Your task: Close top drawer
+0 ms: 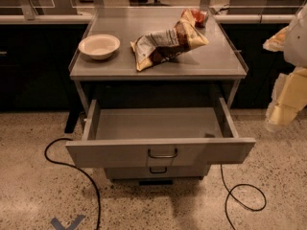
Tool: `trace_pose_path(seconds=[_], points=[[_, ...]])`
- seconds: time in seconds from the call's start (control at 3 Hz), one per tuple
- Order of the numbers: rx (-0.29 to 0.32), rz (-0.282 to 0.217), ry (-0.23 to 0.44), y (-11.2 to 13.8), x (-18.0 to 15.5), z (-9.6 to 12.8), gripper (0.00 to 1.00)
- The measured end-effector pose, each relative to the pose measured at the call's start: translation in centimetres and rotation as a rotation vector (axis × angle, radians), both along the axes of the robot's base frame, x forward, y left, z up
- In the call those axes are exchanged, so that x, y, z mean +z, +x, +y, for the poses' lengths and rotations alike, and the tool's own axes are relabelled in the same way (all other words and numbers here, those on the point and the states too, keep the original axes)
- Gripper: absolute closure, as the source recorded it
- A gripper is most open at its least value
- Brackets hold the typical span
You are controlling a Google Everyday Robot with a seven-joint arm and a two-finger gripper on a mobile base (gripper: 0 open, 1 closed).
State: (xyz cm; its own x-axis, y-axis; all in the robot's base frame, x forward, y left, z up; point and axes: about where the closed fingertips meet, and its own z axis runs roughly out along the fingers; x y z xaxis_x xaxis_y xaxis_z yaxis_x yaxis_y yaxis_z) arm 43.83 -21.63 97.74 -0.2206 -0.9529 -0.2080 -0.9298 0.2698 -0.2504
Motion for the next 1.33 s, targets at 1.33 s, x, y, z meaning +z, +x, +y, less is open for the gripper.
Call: trace_pose_path(seconds=[1.33], points=[[0.114,-0.015,0.042,-7.2,-17.0,2.7,0.0]])
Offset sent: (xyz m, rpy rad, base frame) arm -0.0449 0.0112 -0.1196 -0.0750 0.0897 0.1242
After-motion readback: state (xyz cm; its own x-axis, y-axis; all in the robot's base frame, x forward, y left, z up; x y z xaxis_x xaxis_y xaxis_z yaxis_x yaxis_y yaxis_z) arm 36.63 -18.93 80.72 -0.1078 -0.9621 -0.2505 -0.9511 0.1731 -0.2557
